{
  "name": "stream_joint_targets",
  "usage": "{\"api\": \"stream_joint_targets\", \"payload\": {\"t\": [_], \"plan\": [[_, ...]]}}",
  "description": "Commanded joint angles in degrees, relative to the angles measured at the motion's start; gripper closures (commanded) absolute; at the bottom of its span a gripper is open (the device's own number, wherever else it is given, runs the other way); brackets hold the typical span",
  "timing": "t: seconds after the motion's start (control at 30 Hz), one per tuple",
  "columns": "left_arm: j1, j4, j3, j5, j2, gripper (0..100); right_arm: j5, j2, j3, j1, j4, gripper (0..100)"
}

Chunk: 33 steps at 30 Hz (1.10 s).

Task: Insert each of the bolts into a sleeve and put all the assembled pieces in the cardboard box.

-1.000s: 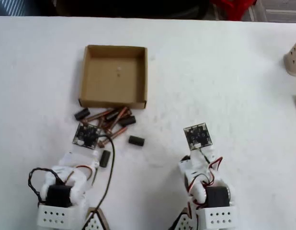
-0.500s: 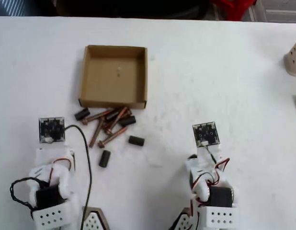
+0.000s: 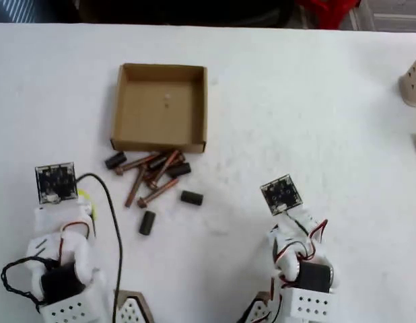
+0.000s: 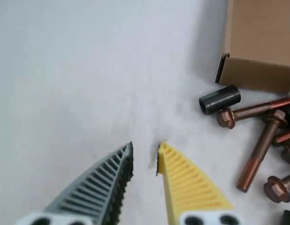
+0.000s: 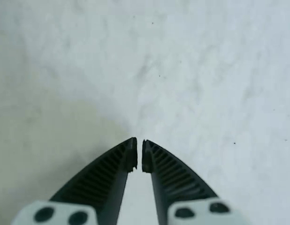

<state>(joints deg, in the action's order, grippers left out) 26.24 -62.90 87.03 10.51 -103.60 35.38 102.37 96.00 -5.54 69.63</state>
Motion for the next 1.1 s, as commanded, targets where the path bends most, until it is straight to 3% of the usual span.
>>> {"api": "stream_joint_targets", "payload": {"t": [0.0, 0.27, 0.47, 0.67, 0.83, 0.93, 1.07], "plan": [[0.4, 0.26, -7.21, 0.0, 8.84, 88, 0.7, 0.75, -0.35, -0.4, 0.13, 98.3], [0.84, 9.32, -16.35, -9.05, 43.12, 88, 0.7, 0.75, -0.35, -0.4, 0.13, 98.3], [9.27, 20.57, -19.87, -10.73, 63.6, 88, 0.7, 0.75, -0.35, -0.31, 0.13, 98.3], [9.8, 21.1, -28.04, -10.81, 81.36, 88, 0.79, 0.75, -0.62, -0.04, -0.57, 95.6], [9.63, 17.41, -33.58, -10.81, 87.25, 88, 0.79, 0.31, -1.58, 1.01, -4.88, 93.4], [9.63, 17.05, -33.58, -10.81, 87.25, 88, 0.79, 0.31, -1.85, 5.23, -6.73, 98.5], [9.8, 17.05, -33.58, -10.81, 87.25, 88, 0.79, 0.22, -3.34, 11.65, -6.99, 92.4]]}}
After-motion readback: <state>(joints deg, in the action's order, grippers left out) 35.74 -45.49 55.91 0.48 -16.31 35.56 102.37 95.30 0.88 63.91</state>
